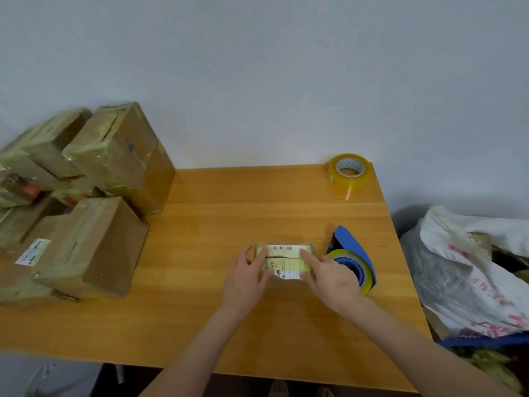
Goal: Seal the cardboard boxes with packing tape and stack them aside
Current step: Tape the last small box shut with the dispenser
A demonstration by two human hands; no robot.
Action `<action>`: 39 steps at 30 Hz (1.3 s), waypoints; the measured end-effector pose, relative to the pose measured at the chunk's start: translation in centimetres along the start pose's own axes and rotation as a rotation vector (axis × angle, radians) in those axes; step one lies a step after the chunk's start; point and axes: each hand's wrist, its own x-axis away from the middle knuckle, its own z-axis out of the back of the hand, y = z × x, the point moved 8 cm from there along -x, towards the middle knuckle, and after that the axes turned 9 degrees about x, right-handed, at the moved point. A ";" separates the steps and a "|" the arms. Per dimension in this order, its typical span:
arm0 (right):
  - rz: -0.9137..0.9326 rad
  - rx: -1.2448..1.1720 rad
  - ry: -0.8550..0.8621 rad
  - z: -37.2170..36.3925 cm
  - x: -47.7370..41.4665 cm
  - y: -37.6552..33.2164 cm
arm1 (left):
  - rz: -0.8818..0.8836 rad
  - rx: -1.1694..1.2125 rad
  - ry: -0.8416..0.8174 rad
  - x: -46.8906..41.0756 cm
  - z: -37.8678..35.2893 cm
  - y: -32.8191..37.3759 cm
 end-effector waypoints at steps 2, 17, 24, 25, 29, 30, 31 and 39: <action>0.003 0.057 -0.035 -0.5 0.2 -0.3 | -0.069 -0.123 -0.026 0.0 -0.4 0.6; -0.431 -0.271 0.005 -0.5 -0.4 10.7 | -0.181 -0.033 -0.096 -0.3 -1.6 0.2; -0.560 -0.564 -0.227 -5.8 -0.8 13.5 | -0.223 0.031 -0.110 -0.4 -1.5 0.0; -0.573 -0.596 -0.224 -5.9 -1.0 13.5 | -0.234 0.040 -0.108 -0.3 -1.5 -0.1; -0.599 -0.711 -0.209 -5.9 -2.0 12.9 | -0.257 0.061 -0.064 0.1 -1.0 0.2; -0.604 -0.766 -0.212 -6.0 -2.2 12.6 | -0.260 0.071 -0.036 0.3 -0.7 0.3; -0.608 -0.827 -0.230 -6.1 -2.3 12.3 | -0.254 0.080 -0.009 0.3 -0.4 0.3; -0.517 -0.966 -0.131 -0.7 -1.6 12.9 | -0.237 0.099 0.020 0.3 -0.2 -0.1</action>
